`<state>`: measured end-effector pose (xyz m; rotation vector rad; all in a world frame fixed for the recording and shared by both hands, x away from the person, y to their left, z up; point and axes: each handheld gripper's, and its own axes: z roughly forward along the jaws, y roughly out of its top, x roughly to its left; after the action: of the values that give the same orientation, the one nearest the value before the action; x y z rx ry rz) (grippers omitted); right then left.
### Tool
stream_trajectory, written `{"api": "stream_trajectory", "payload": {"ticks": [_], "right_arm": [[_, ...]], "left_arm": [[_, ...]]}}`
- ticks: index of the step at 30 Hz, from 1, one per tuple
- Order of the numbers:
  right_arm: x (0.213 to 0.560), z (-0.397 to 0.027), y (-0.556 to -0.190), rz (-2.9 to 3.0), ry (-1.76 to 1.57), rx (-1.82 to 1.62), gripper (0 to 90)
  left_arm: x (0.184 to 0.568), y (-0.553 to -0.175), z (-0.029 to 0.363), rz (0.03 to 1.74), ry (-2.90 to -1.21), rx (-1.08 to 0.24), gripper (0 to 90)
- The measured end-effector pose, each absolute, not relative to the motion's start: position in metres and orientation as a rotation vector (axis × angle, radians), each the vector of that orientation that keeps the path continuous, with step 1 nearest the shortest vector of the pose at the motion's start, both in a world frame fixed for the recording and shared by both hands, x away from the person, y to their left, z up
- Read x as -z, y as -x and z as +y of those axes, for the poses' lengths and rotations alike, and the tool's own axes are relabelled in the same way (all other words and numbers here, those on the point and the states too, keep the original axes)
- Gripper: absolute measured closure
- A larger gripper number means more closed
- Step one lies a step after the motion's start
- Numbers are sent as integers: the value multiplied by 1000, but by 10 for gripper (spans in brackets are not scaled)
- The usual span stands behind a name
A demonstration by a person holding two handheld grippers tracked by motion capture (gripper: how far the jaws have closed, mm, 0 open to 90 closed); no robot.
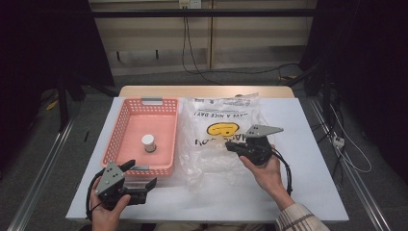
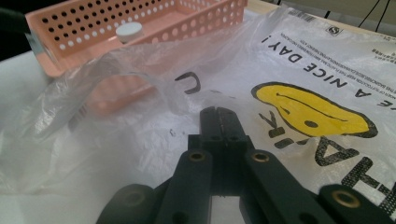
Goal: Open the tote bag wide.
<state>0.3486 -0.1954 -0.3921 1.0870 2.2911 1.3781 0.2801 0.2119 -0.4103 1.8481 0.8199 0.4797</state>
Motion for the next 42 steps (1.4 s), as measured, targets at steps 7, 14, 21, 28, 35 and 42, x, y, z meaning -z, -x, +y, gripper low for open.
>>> {"api": "stream_trajectory", "payload": {"ticks": [7,14,21,28,35,42], "right_arm": [[385,-196,-353,2269,-1084,-1418,900],[373,-195,-357,2262,-1046,-1431,900],[362,-195,-362,2239,-1009,-1441,900],[352,-194,-367,2217,-983,-1462,900],[351,-196,-365,2194,-976,-1493,900],[350,-199,-365,2186,-982,-1510,900]], "left_arm": [[410,-280,212,823,-1848,-479,63],[410,-281,212,826,-1853,-473,63],[411,-281,213,825,-1856,-478,63],[411,-282,212,829,-1857,-470,63],[410,-284,213,842,-1858,-463,62],[401,-293,210,837,-1901,-452,73]]}}
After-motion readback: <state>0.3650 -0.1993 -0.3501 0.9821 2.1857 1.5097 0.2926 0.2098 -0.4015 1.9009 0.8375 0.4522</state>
